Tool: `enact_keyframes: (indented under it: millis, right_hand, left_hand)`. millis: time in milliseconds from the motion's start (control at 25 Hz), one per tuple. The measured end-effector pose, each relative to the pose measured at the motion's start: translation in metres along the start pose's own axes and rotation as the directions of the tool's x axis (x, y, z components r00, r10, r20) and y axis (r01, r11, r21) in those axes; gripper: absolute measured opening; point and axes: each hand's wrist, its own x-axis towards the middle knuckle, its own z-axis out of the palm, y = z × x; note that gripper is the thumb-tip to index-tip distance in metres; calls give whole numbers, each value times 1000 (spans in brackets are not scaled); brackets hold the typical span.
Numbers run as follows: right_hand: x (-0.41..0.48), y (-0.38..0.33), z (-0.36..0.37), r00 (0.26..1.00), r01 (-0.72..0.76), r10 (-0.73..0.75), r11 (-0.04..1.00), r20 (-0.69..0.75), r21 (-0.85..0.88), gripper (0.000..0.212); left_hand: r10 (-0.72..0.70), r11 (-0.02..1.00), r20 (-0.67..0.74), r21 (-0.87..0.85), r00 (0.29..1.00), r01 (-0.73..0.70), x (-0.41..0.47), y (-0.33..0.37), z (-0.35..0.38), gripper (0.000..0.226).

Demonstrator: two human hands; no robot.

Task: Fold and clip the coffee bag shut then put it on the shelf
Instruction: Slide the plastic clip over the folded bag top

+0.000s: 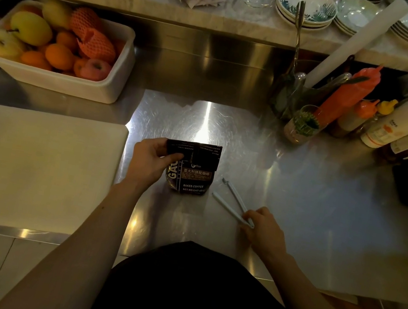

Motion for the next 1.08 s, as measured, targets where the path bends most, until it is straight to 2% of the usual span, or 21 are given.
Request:
enact_keyframes:
  millis: [200,400,520,760,1080]
  right_hand:
    - [0,-2,2,998,0,3,998,-62,56,17]
    - [6,-9,-24,958,6,93,940,-270,342,12]
    - [11,-14,-52,932,145,38,871,-359,470,12]
    - [14,-40,-90,906,348,-192,844,-377,407,15]
    - [31,-87,-97,899,409,-313,850,-306,333,16]
  left_hand:
    - [1,1000,-4,5,1000,-1,-1,1,0,24]
    - [4,1000,-10,11,1000,-4,-1,0,-1,24]
    - [-2,1000,-14,5,1000,2,-1,1,0,25]
    - [-8,1000,-24,-4,1000,8,-3,4,2,25]
    - [-8,1000,-26,-20,1000,7,-6,4,2,23]
